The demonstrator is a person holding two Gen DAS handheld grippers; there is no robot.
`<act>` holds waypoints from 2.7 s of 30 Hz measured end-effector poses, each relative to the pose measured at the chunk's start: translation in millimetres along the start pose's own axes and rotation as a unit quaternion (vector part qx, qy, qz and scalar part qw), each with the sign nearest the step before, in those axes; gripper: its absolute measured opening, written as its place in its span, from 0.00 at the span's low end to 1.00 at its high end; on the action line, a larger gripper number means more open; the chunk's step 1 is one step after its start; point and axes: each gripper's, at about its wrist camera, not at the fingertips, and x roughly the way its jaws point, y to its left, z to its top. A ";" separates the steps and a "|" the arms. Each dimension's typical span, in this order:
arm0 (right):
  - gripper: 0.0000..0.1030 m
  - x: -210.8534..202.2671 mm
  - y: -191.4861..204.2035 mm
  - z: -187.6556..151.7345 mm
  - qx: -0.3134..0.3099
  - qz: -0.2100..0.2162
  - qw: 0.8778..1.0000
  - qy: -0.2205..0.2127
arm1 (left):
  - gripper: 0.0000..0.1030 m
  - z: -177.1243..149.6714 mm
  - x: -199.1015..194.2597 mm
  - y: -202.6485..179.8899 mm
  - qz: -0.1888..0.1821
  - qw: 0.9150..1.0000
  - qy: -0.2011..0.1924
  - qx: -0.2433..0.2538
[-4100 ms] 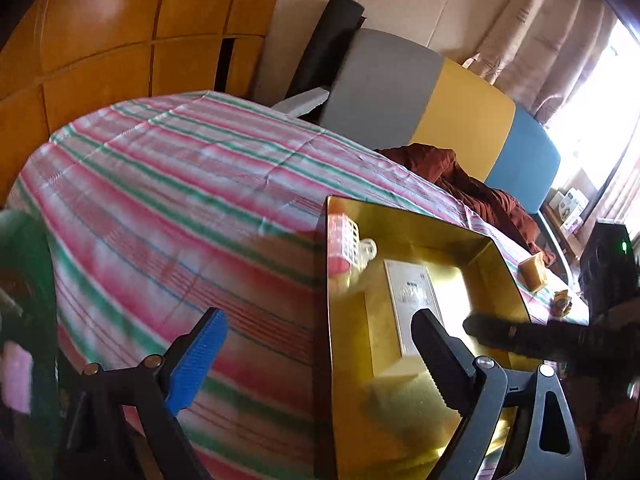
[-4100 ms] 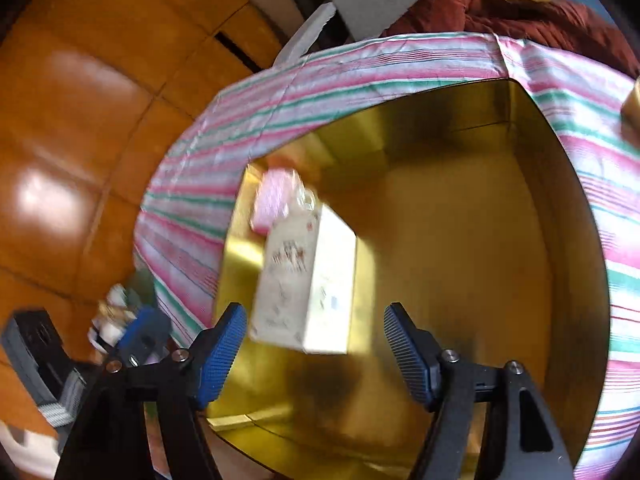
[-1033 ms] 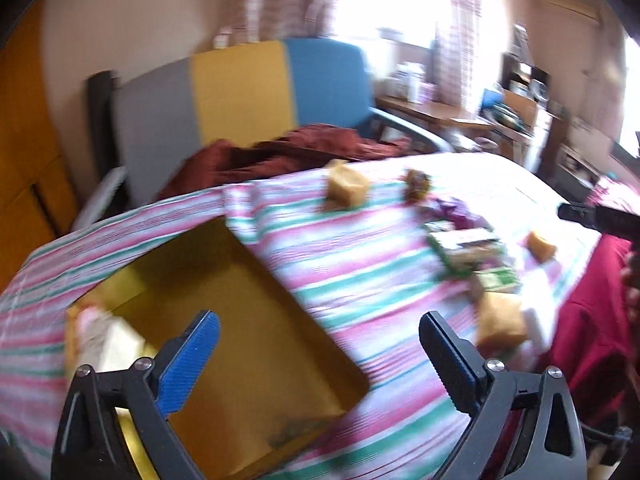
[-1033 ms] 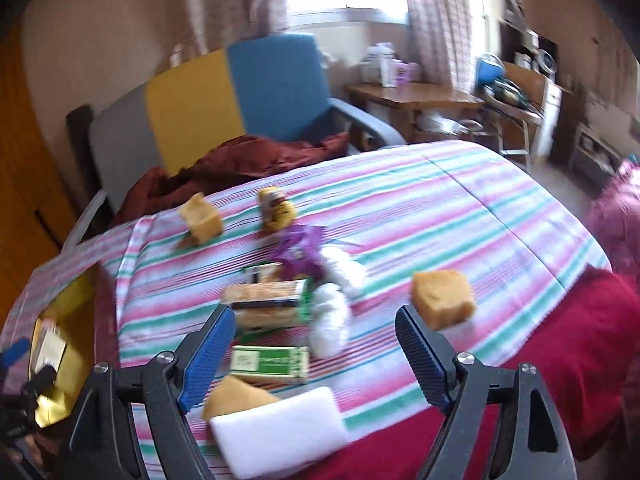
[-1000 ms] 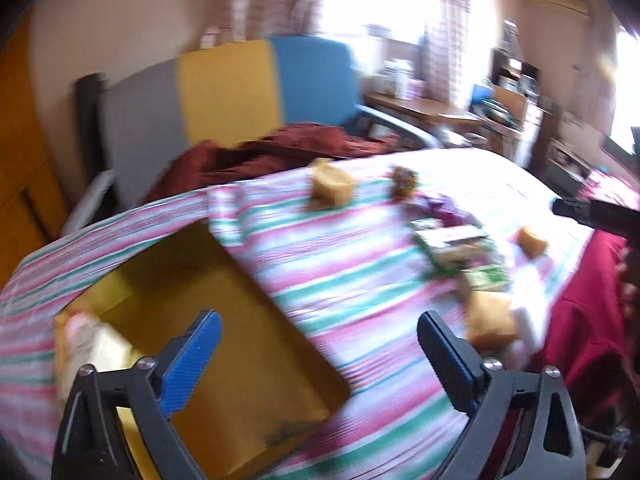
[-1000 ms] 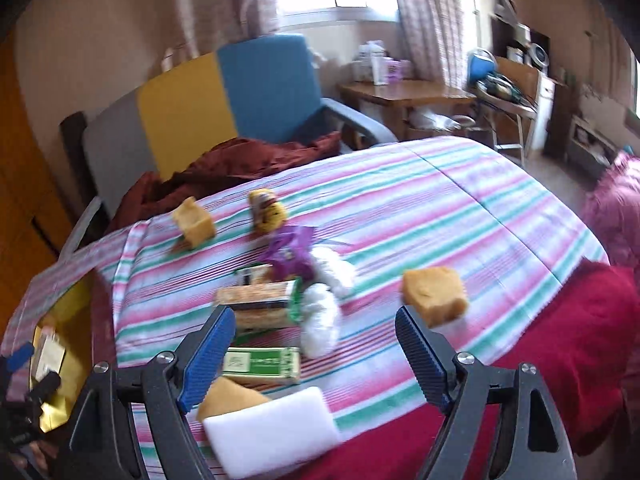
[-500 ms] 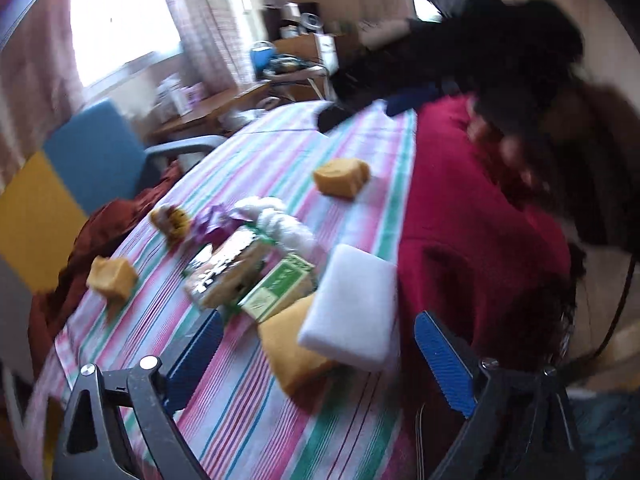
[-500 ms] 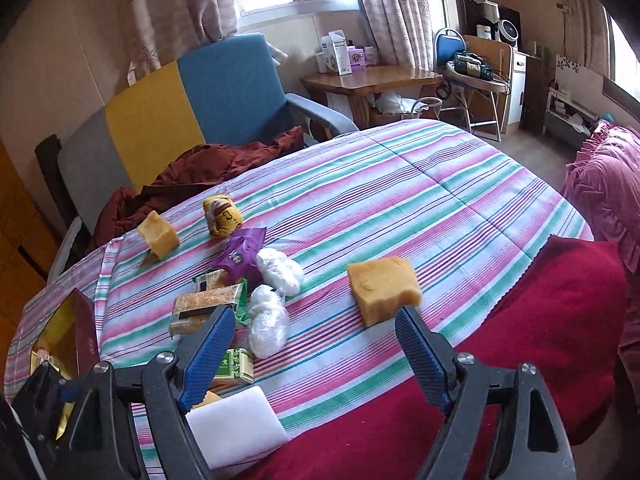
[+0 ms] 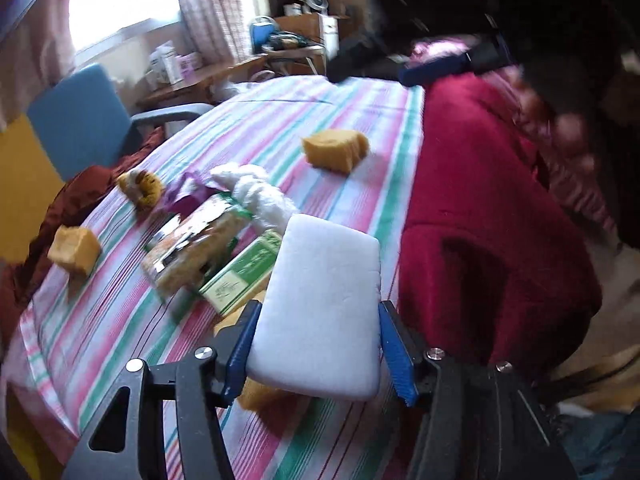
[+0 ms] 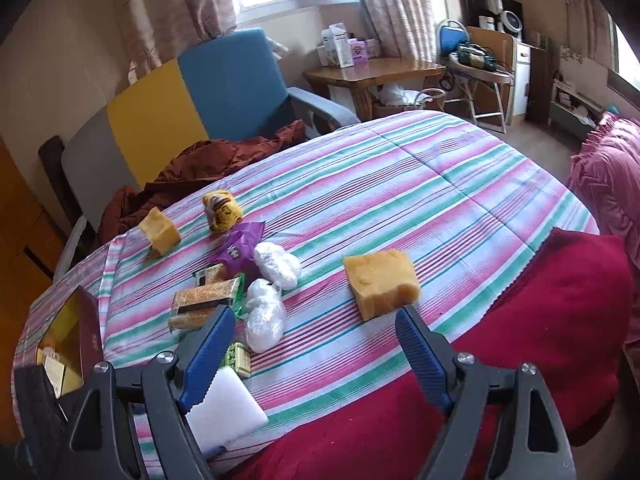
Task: Organize objects
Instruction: 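Carry the white block toward the tray with the left while the right grasps a yellow sponge, then release the white block and the yellow sponge into the gold tray with both grippers, then move both tools away from the tray back toward the table items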
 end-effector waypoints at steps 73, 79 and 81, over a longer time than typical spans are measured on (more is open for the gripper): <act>0.62 50.4 407.2 -153.2 -0.342 0.390 0.822 0.235 | 0.98 -311.0 -283.0 139.9 0.375 0.759 -0.094 -0.523; 0.68 45.4 386.2 -163.2 -0.355 0.358 0.835 0.222 | 1.00 -300.2 -279.2 141.9 0.408 0.750 -0.082 -0.514; 0.70 41.8 381.5 -162.3 -0.359 0.343 0.843 0.205 | 1.00 -293.8 -276.0 140.6 0.414 0.753 -0.078 -0.506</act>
